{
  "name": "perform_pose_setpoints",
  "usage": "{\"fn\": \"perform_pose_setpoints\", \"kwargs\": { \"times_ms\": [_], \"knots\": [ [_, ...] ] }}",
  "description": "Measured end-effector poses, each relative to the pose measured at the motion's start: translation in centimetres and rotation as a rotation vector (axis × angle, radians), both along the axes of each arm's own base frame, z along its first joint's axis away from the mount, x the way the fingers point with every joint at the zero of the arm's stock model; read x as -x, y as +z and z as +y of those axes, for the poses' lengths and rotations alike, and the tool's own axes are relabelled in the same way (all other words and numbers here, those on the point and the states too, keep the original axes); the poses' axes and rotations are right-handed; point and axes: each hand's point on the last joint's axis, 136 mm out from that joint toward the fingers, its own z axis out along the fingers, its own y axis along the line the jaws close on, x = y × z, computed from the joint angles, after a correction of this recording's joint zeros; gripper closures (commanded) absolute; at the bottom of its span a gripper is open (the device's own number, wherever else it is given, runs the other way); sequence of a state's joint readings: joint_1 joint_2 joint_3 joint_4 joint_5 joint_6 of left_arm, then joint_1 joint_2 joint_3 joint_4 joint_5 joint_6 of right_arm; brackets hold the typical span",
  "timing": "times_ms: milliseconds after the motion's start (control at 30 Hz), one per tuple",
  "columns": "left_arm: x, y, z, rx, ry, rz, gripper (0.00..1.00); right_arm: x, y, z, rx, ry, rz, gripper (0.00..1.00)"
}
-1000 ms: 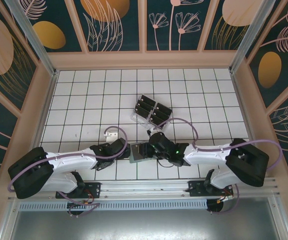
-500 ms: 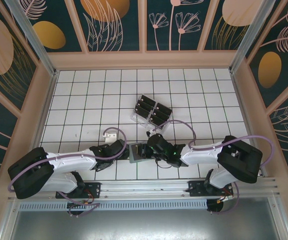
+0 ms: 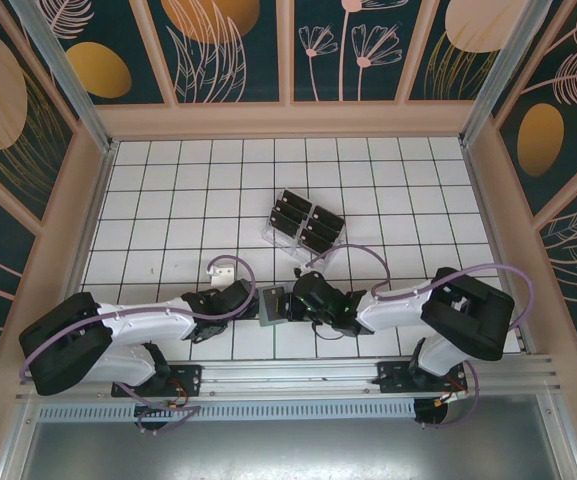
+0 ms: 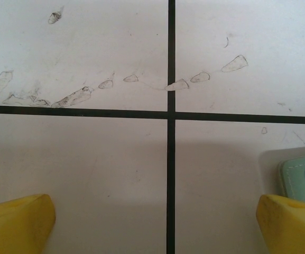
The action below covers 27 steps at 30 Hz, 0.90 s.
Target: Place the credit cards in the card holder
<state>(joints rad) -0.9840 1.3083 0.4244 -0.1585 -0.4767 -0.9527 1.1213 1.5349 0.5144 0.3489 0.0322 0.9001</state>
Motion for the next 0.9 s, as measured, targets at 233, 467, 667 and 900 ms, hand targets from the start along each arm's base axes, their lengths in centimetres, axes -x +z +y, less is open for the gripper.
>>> {"fn": "perform_pose_setpoints", "kwargs": {
  "times_ms": [233, 467, 667, 900],
  "knots": [
    [0.0, 0.0, 0.0, 0.000, 0.001, -0.003, 0.01, 0.1, 0.1, 0.8, -0.011, 0.012, -0.002, 0.75],
    [-0.5, 0.6, -0.2, 0.004, 0.004, -0.010, 0.01, -1.4, 4.2, 0.6, -0.035, 0.014, -0.068, 0.64],
    [-3.2, 3.0, 0.3, 0.039, 0.044, -0.053, 0.01, -9.5, 13.9, -3.0, -0.055, -0.101, -0.286, 0.56],
    [-6.2, 5.8, 0.2, 0.060, 0.038, -0.092, 0.01, -15.8, 18.7, -6.4, 0.127, -0.106, -0.439, 0.55]
  ]
}}
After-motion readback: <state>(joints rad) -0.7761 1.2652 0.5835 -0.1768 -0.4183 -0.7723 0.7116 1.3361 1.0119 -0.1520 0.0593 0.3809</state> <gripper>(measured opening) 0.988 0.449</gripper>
